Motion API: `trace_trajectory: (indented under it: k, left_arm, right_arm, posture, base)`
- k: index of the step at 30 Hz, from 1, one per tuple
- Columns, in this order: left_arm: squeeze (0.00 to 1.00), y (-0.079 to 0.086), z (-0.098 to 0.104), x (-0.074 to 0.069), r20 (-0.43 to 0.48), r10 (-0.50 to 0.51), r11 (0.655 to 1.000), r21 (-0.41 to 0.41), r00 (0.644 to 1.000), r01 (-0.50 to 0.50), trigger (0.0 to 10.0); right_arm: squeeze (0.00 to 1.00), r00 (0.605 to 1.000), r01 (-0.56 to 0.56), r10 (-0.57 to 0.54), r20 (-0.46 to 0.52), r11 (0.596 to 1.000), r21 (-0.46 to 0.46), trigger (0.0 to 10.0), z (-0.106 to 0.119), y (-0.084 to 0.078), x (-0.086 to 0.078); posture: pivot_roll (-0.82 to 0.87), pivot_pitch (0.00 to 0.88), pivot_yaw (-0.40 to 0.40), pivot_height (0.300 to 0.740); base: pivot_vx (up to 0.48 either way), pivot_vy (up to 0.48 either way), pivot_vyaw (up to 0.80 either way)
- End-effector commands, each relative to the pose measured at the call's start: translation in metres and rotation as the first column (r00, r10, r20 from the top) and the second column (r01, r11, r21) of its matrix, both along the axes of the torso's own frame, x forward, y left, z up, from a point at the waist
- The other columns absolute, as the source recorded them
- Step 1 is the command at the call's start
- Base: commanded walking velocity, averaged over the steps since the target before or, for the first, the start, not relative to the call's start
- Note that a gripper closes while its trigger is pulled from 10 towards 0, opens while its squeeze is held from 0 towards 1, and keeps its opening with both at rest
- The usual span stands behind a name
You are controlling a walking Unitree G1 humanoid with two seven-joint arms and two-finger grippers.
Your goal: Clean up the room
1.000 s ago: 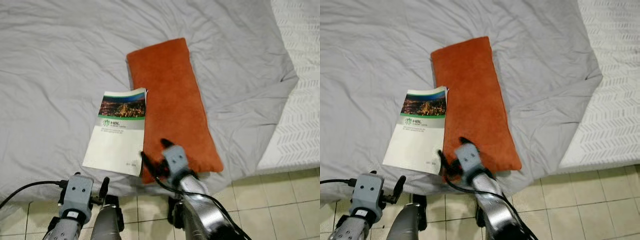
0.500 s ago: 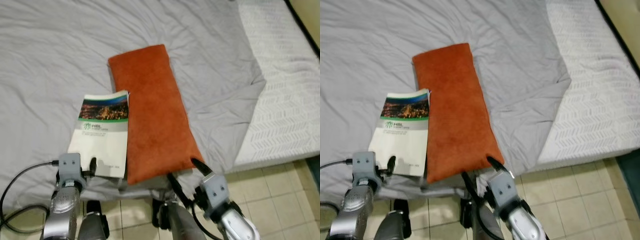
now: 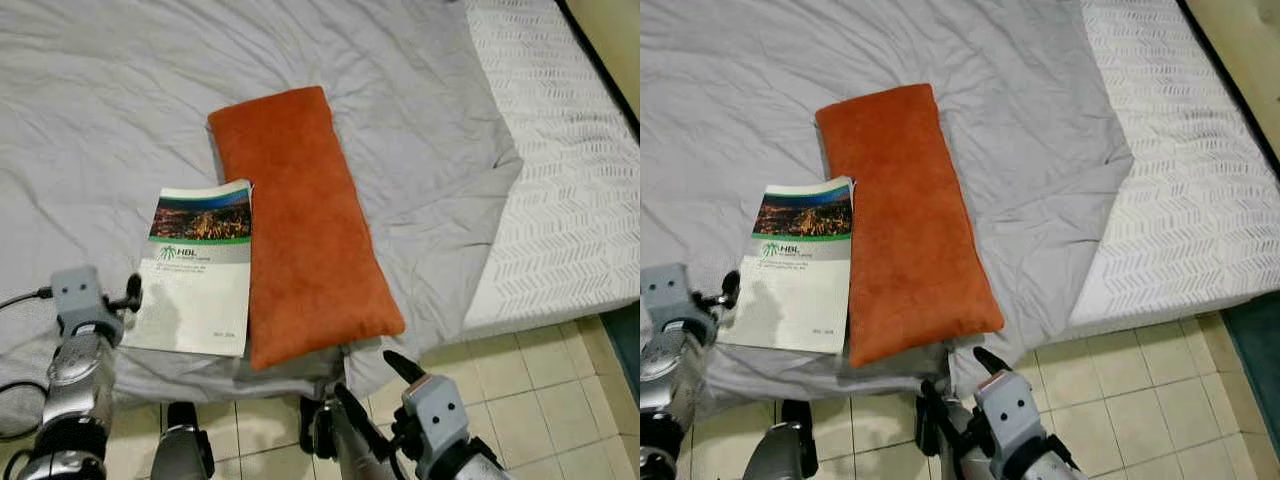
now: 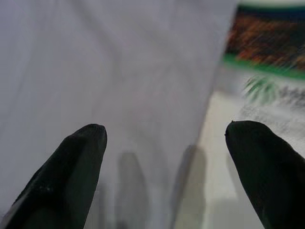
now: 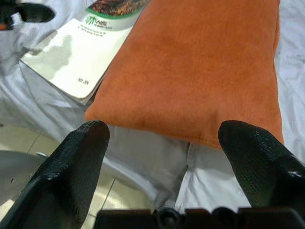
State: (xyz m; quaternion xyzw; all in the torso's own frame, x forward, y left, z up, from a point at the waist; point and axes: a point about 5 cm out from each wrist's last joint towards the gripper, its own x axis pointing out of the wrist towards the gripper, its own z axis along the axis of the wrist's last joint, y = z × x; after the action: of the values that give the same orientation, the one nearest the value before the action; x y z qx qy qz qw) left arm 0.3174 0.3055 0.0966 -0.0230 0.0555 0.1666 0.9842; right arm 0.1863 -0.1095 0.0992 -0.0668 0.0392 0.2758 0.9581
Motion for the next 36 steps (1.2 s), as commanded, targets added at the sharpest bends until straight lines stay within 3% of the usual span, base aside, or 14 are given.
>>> trace_trajectory:
  k: [1, 3, 4, 6, 13, 19, 22, 28, 32, 34, 36]
  left_arm:
    - [0.00, 0.000, -0.021, -0.009, -0.056, -0.004, 0.995, -0.096, 0.998, -0.001, 10.0]
    - [0.00, -0.001, -0.024, -0.009, -0.063, -0.004, 0.991, -0.132, 0.998, -0.005, 10.0]
    - [0.00, -0.002, -0.028, -0.009, -0.062, -0.005, 0.979, -0.203, 0.998, -0.008, 10.0]
    - [0.00, -0.002, -0.030, -0.009, -0.061, 0.010, 0.972, -0.233, 0.998, -0.024, 10.0]
    - [0.00, -0.004, -0.023, -0.002, 0.046, 0.003, 0.931, -0.366, 0.999, 0.014, 10.0]
    - [0.00, -0.020, -0.025, 0.002, 0.061, -0.080, 0.937, -0.336, 0.995, 0.096, 10.0]
    - [0.00, -0.040, -0.034, -0.001, 0.045, -0.194, 0.949, -0.246, 0.980, 0.199, 10.0]
    - [0.00, -0.042, -0.054, -0.013, -0.035, -0.194, 0.944, -0.279, 0.980, 0.177, 10.0]
    - [0.00, -0.045, -0.066, -0.020, -0.072, -0.185, 0.925, -0.349, 0.980, 0.149, 10.0]
    - [0.00, -0.050, -0.072, -0.022, -0.071, -0.187, 0.898, -0.416, 0.980, 0.142, 10.0]
    - [0.00, -0.057, -0.076, -0.023, -0.043, -0.184, 0.837, -0.530, 0.982, 0.133, 10.0]
  right_arm:
    - [0.00, 0.998, -0.011, 0.011, -0.054, 1.000, 0.002, 10.0, -0.003, -0.002, -0.010]
    - [0.00, 0.998, -0.024, 0.024, -0.062, 1.000, 0.009, 10.0, -0.002, -0.001, -0.012]
    - [0.00, 0.996, -0.041, 0.042, -0.074, 0.999, 0.016, 10.0, 0.001, 0.000, -0.017]
    - [0.00, 0.994, -0.043, 0.044, -0.095, 0.999, 0.016, 10.0, 0.001, -0.001, -0.023]
    - [0.00, 0.986, -0.050, 0.050, -0.157, 0.999, -0.002, 10.0, 0.002, -0.009, -0.045]
    - [0.00, 0.982, -0.056, 0.054, -0.181, 0.998, -0.003, 10.0, 0.004, -0.008, -0.052]
    - [0.00, 0.981, -0.042, 0.041, -0.189, 0.999, 0.003, 10.0, 0.004, -0.008, -0.049]
    - [0.00, 0.978, -0.039, 0.039, -0.205, 0.999, 0.002, 10.0, 0.001, -0.008, -0.048]
    - [0.00, 0.975, -0.044, 0.042, -0.217, 0.999, -0.001, 10.0, -0.001, -0.007, -0.050]
    - [0.00, 0.973, -0.049, 0.047, -0.225, 0.999, -0.002, 10.0, -0.002, -0.006, -0.051]
    - [0.00, 0.971, -0.051, 0.049, -0.233, 0.999, -0.004, 10.0, -0.003, -0.006, -0.053]
  posture:
    - [-0.22, 0.529, -0.272, 0.740]
    - [-0.23, 0.532, -0.276, 0.740]
    - [-0.25, 0.551, -0.291, 0.740]
    - [-0.26, 0.568, -0.300, 0.740]
    - [-0.31, 0.618, -0.338, 0.740]
    - [-0.31, 0.620, -0.340, 0.740]
    - [-0.30, 0.616, -0.328, 0.740]
    - [-0.28, 0.619, -0.322, 0.740]
    - [-0.28, 0.623, -0.323, 0.740]
    - [-0.28, 0.624, -0.325, 0.740]
    - [-0.28, 0.626, -0.328, 0.740]
  base:
    - [0.000, 0.000, 0.00]
    - [0.000, 0.000, 0.00]
    - [0.000, 0.000, 0.00]
    - [0.000, 0.000, 0.00]
    - [0.000, 0.000, 0.00]
    - [0.000, 0.000, 0.00]
    - [0.000, 0.000, 0.00]
    - [0.000, 0.000, 0.00]
    - [0.000, 0.000, 0.00]
    - [0.000, 0.000, 0.00]
    - [0.000, 0.000, 0.00]
